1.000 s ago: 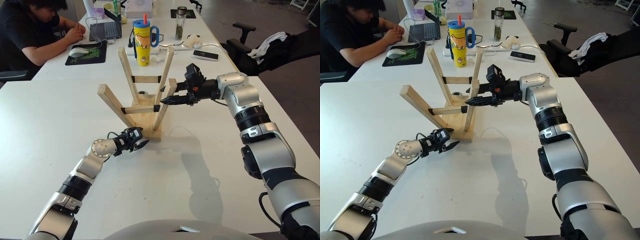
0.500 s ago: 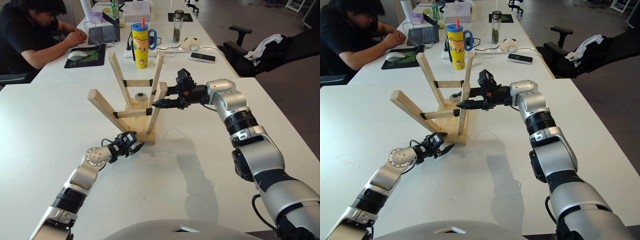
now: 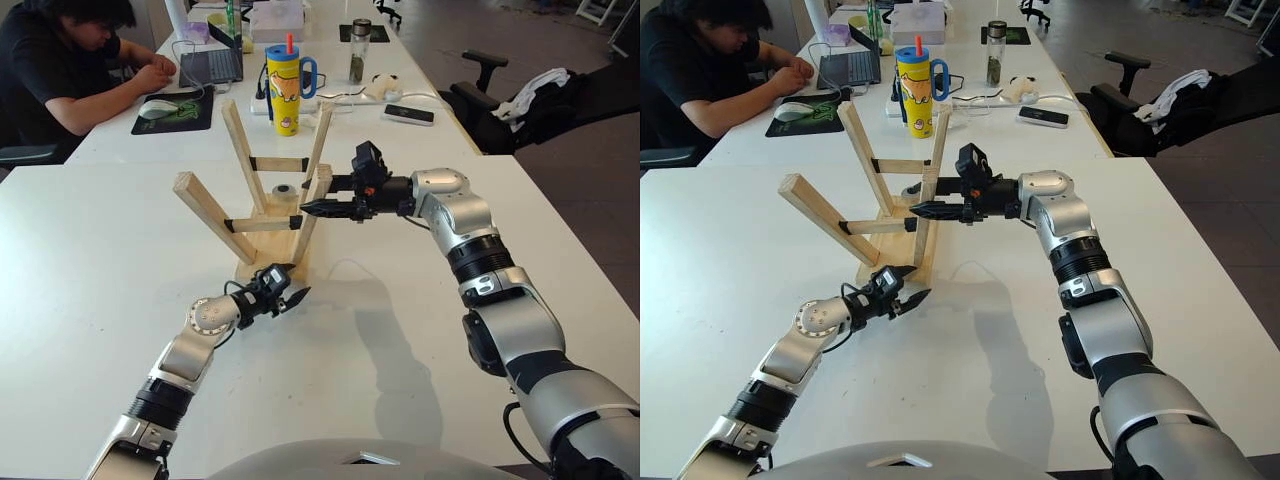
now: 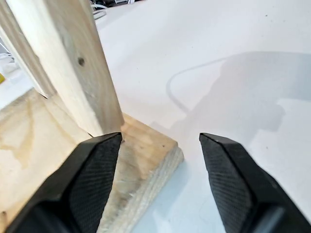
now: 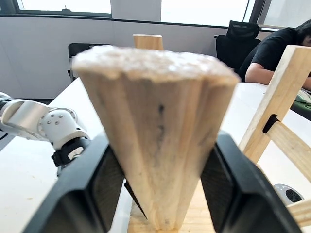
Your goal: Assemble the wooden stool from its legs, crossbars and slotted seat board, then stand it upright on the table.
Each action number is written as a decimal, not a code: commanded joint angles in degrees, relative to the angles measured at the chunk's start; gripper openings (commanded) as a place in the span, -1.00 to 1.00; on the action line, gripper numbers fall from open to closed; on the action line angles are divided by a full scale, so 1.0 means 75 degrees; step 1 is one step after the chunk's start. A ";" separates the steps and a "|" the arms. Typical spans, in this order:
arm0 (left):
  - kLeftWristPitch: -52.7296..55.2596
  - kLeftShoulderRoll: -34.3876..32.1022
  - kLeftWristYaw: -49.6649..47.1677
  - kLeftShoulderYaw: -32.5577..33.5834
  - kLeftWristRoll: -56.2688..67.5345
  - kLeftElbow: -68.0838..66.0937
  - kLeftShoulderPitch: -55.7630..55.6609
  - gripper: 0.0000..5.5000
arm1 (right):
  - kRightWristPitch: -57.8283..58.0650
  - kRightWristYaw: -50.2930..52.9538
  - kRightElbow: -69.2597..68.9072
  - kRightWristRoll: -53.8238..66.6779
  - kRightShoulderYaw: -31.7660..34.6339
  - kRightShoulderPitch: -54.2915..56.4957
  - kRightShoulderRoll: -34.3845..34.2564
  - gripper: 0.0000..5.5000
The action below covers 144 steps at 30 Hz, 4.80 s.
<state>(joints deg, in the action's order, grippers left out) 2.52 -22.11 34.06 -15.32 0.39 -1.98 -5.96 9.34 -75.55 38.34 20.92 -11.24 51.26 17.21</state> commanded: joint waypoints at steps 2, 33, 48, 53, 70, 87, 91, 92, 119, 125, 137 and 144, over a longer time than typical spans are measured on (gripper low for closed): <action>-0.1561 -0.0059 -0.0842 0.0787 -0.0258 0.1524 0.0838 0.08 | 0.0933 0.0201 0.0354 -0.0687 -0.0584 -0.1184 0.0024 -0.25; 0.0758 0.1366 -0.2670 0.0324 -0.5836 0.2003 -0.0889 -1.00 | 0.1104 0.0394 -0.0074 -0.0602 -0.0824 -0.1342 0.0000 -0.25; -0.0774 0.1490 -0.4178 0.2309 -0.3206 0.3481 -0.0422 -1.00 | 0.0865 0.0943 -0.0766 0.0538 0.0916 -0.0962 -0.0308 -0.25; -0.1203 0.1139 -0.4099 0.2582 -0.2981 0.3843 -0.0207 -1.00 | 0.1267 0.0840 -0.1344 0.0494 0.0835 -0.1374 -0.0022 0.02; -0.3218 0.0034 -0.4195 0.2813 -0.2683 0.0567 0.3187 -1.00 | 0.0515 0.2214 -0.1755 -0.1344 0.0297 -0.3649 0.0830 0.32; -0.0149 0.0606 -0.2133 0.0968 -0.1848 -0.1004 0.0824 -1.00 | 0.0108 0.5863 -0.0700 -0.1757 0.0670 -0.3544 -0.1531 0.32; 0.0255 0.1081 -0.2144 0.0483 -0.1831 -0.0432 0.0627 -1.00 | 0.0157 0.5826 -0.0646 -0.1773 0.0701 -0.3439 -0.1542 0.32; 0.0345 0.1159 -0.2155 0.0427 -0.1805 -0.0337 0.0612 -1.00 | 0.0149 0.5814 -0.0599 -0.1784 0.0718 -0.3378 -0.1512 0.32; -0.1850 0.0541 -0.2413 0.1200 -0.0791 0.2280 0.2907 -1.00 | -0.0520 0.6592 -0.1291 -0.2056 0.1398 -0.4057 -0.0740 -0.45; -0.1865 0.0629 -0.2723 0.1167 -0.1249 0.1676 0.2784 -1.00 | -0.0793 0.6142 -0.4341 -0.2330 0.0993 -0.5906 -0.0023 -0.77; -0.0432 0.1444 -0.3038 0.0662 -0.3483 0.4068 0.0217 -1.00 | -0.0677 0.6603 -0.2047 -0.3263 -0.0041 -0.4827 -0.0706 -0.99; 0.1242 0.1208 -0.2433 -0.0181 -0.5674 0.2930 -0.1239 -1.00 | -0.0958 0.6662 -0.1261 -0.3359 -0.0215 -0.4454 -0.1041 -0.99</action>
<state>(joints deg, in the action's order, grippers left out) 9.01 -12.18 13.54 -13.78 -38.47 23.52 -13.70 0.84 -25.58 26.47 -3.51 -11.96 18.82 9.98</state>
